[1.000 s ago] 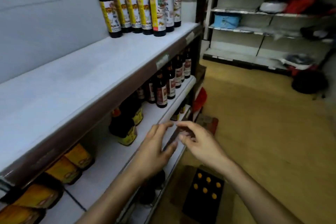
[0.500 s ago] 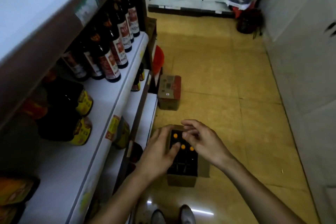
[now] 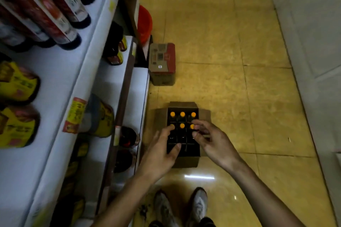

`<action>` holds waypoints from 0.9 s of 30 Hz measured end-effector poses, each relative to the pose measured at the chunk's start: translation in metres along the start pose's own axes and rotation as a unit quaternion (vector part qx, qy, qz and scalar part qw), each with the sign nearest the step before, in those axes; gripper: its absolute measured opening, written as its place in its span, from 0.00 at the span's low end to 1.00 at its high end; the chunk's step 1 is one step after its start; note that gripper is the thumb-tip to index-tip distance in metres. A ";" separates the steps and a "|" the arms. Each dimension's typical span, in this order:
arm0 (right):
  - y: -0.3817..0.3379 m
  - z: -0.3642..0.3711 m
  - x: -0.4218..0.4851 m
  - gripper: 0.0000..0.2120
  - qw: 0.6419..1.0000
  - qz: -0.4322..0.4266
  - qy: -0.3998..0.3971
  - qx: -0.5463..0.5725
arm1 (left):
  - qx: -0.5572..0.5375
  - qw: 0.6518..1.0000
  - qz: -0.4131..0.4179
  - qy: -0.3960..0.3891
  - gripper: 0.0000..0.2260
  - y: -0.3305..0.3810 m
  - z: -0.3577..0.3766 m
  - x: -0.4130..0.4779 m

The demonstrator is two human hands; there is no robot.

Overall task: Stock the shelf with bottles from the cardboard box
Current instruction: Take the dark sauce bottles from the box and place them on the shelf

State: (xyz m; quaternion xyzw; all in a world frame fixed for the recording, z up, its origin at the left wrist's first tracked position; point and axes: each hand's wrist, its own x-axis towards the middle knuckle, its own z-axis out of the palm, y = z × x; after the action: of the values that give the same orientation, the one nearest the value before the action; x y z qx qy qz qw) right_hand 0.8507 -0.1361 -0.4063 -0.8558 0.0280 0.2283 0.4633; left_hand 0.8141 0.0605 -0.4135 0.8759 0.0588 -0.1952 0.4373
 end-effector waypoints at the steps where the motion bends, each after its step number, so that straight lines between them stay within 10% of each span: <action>1: 0.016 0.003 0.006 0.19 1.000 0.004 0.003 -0.003 | -0.001 1.000 -0.004 -0.001 0.26 -0.009 0.011 0.007; 27: 0.327 0.198 0.242 0.19 0.988 -0.114 -0.057 -0.091 | -0.024 0.998 0.022 0.048 0.29 -0.308 0.215 0.234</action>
State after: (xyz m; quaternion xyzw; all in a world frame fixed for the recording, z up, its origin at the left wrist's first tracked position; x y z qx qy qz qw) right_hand 0.9102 -0.1233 -0.8548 -0.8775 -0.1173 0.2236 0.4078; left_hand 0.8822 0.0633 -0.8512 0.8746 0.0651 -0.1413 0.4592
